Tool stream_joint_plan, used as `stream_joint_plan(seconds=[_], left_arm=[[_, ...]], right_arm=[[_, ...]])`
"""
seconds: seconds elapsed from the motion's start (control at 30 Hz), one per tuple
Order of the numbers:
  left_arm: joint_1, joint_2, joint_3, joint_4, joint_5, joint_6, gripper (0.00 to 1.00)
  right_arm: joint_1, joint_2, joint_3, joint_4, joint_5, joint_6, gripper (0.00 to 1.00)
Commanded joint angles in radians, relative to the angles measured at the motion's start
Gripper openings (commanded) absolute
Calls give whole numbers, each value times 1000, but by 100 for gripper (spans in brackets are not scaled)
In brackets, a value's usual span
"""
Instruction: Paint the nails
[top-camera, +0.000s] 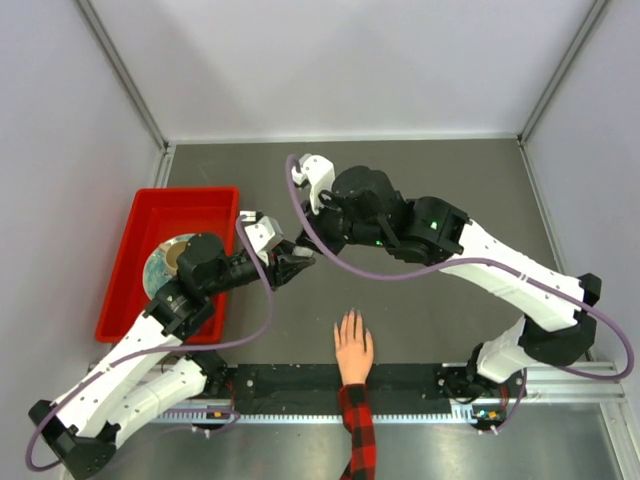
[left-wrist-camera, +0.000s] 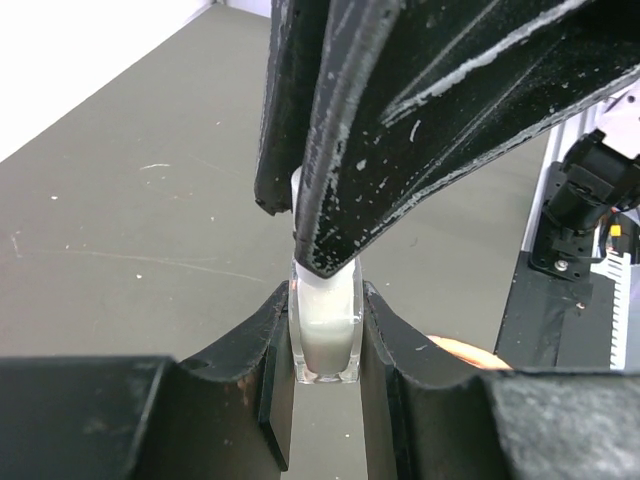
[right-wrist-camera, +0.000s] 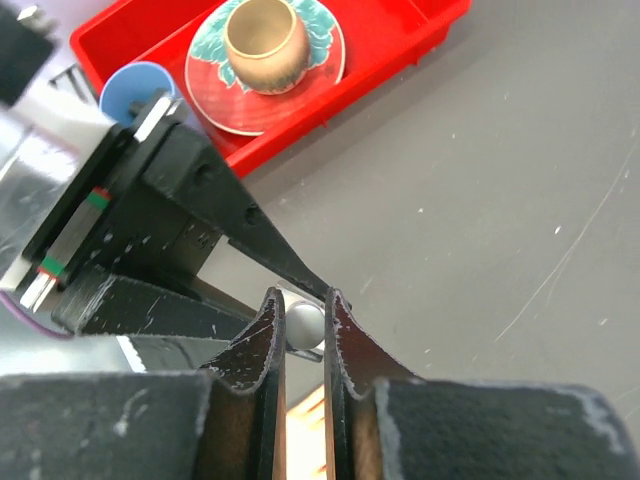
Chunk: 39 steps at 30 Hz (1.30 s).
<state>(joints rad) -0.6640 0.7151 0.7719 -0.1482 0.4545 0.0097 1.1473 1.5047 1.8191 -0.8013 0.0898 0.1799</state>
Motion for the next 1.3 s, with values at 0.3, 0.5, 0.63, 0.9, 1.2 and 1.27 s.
stream_joint_plan(seconds=[0.3,0.5,0.63,0.9,1.2,1.27], left_arm=[[-5,-23,14,65,251,26,0],[-5,-51,21,62,372,30,0],[-5,-45,35,21,345,33,0],[-5,-51,47,1,129,38,0],[-5,-54,35,18,-115,39,0],[-5,-55,36,21,-144,42,0]], right_arm=[[-29,-169,-180,146,-680,-472,0],[-124,-39,-45,-140,-1108,-859,0],[-147,12,12,-191,-1112,-924,0],[-146,-101,-99,154,-502,-354,71],[-127,-184,-122,97,-12,289,54],[-89,-161,-112,103,20,314,52]])
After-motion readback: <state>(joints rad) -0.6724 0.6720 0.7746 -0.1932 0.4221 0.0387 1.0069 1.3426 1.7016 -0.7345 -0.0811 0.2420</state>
